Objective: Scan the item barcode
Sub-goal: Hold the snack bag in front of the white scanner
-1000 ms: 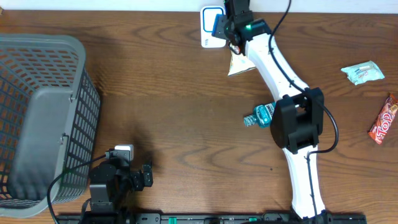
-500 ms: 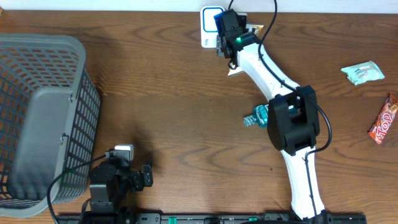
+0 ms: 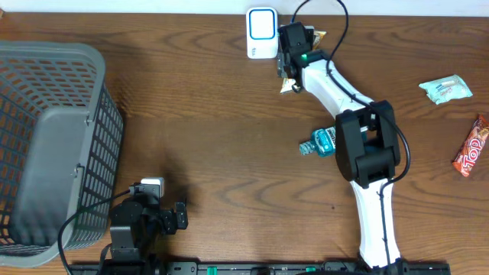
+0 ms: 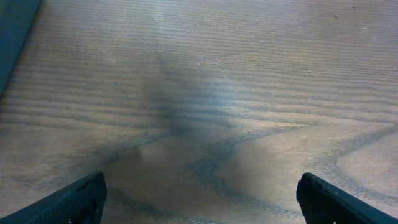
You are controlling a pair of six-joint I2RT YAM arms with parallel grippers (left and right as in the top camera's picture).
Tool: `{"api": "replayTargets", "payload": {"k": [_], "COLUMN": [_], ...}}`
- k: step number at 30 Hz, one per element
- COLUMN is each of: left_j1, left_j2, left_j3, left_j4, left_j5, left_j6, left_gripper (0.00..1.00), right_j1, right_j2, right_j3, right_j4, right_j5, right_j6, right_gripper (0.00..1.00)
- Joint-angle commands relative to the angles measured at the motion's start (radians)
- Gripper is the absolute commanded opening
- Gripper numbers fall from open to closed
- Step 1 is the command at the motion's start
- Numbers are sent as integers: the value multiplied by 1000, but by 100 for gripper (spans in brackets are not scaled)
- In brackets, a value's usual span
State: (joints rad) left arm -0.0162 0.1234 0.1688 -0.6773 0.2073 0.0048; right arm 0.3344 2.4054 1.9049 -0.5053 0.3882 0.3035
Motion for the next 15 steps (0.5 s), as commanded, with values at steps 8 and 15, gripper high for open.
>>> {"api": "replayTargets", "payload": {"k": [8,15], "left_j1": [0,0], "left_j2": [-2,-2], "left_j3": [-5,-5], "left_j4": [-12,-12], "left_j5": [1,1], "left_j6": [10,10], "left_gripper": [98,98], "right_j1": [-10,-17], "right_j2": [-27,-57], "right_j3": [-37,-9], "right_j4": [40,-18], "right_j5": [-141,-385], "right_j6": [-39,27], "right_gripper": [41,1]}}
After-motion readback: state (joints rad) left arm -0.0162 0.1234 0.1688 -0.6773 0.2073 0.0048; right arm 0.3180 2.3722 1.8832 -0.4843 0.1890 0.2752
